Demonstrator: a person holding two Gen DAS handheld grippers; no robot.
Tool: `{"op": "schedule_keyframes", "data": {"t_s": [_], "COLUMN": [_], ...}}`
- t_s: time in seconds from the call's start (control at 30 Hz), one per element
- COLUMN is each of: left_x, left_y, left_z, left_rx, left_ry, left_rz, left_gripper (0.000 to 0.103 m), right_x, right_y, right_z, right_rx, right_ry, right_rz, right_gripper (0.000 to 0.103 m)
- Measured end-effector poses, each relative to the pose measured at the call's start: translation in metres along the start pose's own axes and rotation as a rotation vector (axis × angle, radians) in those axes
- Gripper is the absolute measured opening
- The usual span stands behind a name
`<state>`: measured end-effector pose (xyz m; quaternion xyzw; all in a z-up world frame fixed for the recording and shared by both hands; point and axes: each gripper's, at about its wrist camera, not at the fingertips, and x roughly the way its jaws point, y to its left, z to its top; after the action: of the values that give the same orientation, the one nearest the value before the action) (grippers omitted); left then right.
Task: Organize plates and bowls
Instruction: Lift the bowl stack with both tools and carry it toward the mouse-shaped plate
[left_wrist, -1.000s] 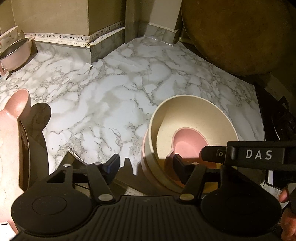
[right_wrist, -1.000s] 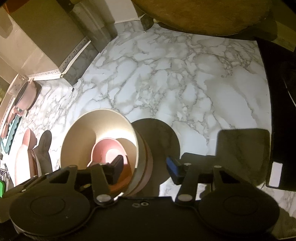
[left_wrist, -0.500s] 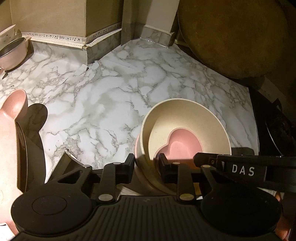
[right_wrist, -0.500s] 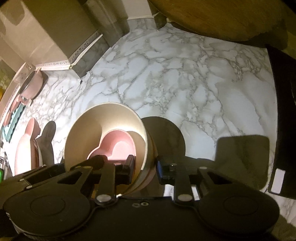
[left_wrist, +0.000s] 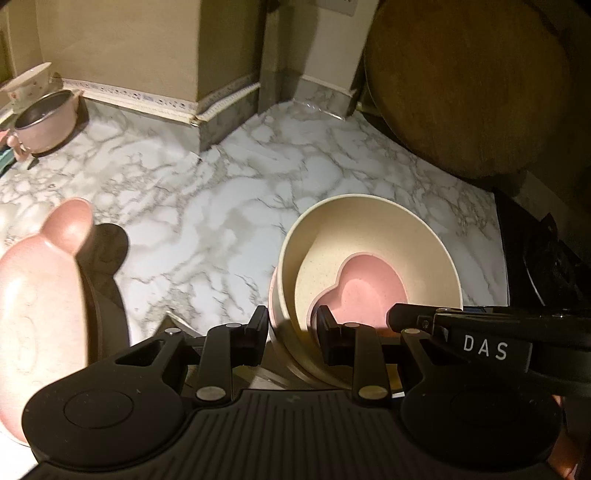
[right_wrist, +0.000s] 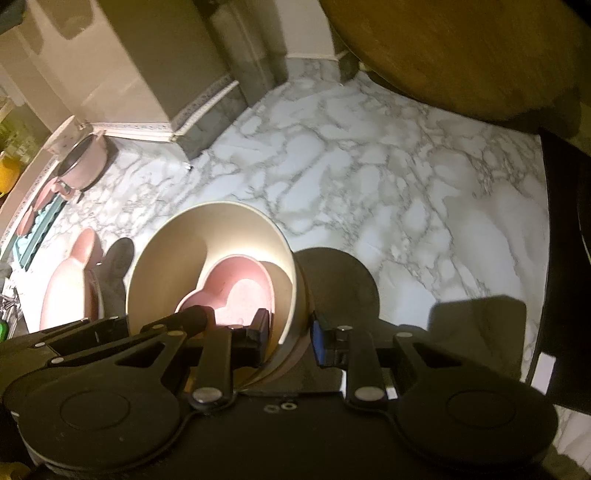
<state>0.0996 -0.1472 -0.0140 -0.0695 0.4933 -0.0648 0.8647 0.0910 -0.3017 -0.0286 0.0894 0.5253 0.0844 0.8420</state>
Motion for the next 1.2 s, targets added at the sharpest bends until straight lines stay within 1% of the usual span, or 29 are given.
{"op": "schedule_keyframes", "data": {"t_s": [0.2,0.43,0.87,1.2], "left_x": [-0.023,-0.046,-0.077,-0.085], "left_y": [0.025,0.066,0.15,0.197], "left_z": [0.007,0.01,-0.006,-0.023], "left_rx": [-0.026,-0.083,-0.207,-0.277], "left_ry": [-0.025,-0.05,-0.072,-0.056], "left_rz": [0.018,0.064,0.15,0.204], "left_gripper": [0.027,0.027,0.027,0.027], "right_x": [-0.011,-0.011,0.002,0.022], "right_y": [0.026,0.072,0.164,0.213], "right_z": [0.007,0.015,0.016,0.006], "right_rx": [-0.035,-0.097,-0.243,-0.306], "right_ry": [-0.013,-0.006,0.007,0.048], "right_rz": [0.022,0.063,0.146,0.187], "right_gripper": [0.022,0.023,0.023,0.023]}}
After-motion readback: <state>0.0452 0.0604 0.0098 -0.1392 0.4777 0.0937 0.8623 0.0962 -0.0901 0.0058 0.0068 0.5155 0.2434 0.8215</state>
